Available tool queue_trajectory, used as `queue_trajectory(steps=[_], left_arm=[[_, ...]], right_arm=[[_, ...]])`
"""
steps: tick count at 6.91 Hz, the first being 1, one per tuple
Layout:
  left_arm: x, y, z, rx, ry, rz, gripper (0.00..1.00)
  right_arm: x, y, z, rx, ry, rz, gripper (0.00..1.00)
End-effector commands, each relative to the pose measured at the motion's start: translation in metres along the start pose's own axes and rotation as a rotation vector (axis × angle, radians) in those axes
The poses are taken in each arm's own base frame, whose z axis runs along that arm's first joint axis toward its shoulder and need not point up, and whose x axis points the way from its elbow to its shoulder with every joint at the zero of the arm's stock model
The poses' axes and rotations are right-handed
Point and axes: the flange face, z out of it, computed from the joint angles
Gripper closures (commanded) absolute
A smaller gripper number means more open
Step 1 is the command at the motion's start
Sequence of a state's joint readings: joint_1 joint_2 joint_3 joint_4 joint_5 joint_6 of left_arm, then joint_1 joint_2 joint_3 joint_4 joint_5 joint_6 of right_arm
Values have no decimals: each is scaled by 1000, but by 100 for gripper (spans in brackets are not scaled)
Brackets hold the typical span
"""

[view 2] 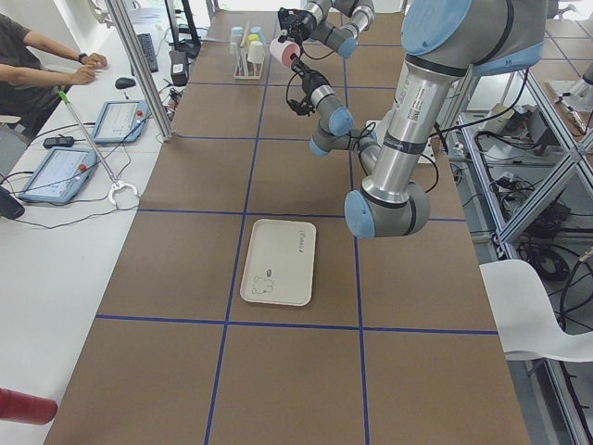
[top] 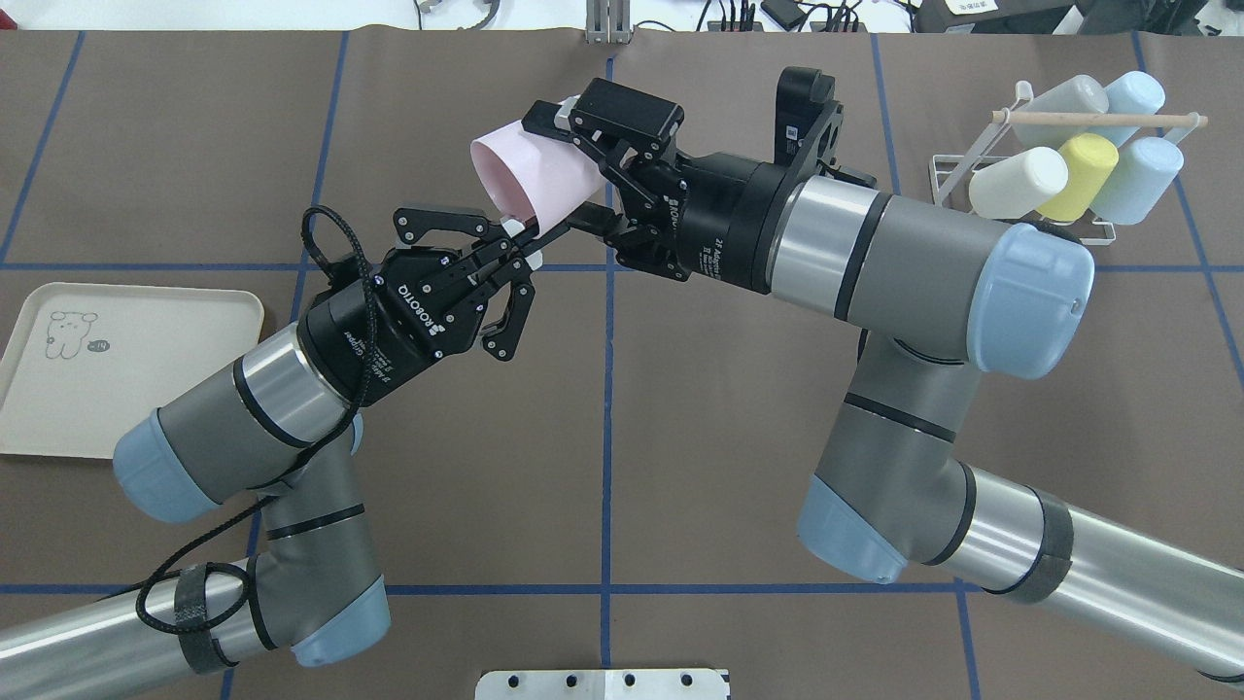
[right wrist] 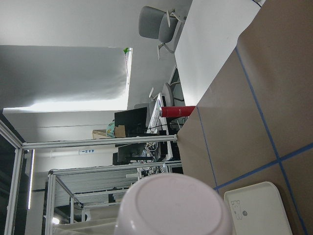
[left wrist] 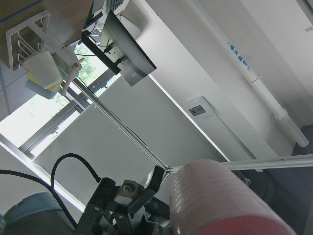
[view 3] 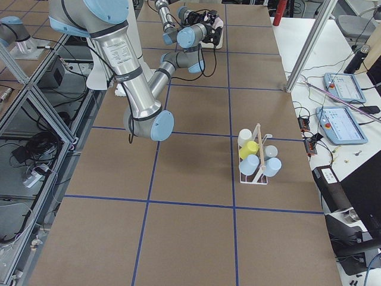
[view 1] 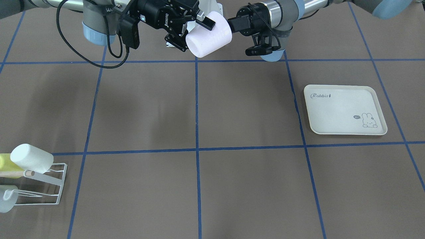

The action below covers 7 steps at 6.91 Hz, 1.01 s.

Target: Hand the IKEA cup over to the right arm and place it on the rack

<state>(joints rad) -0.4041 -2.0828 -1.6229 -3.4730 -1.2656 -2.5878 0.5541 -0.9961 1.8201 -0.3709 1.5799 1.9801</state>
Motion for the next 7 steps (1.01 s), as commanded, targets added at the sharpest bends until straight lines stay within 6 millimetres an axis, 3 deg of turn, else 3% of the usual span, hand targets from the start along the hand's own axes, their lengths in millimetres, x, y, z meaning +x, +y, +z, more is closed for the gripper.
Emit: queue_trajectory(steps=[1,7], left_arm=[[-2,-1,-2,2,-6,0,100],[-8,3,-1,-3,-11,-9,100]], right_arm=[[-1,-1,0,3,-4,-2,1],[-1,-8,5,72,-21,-7,1]])
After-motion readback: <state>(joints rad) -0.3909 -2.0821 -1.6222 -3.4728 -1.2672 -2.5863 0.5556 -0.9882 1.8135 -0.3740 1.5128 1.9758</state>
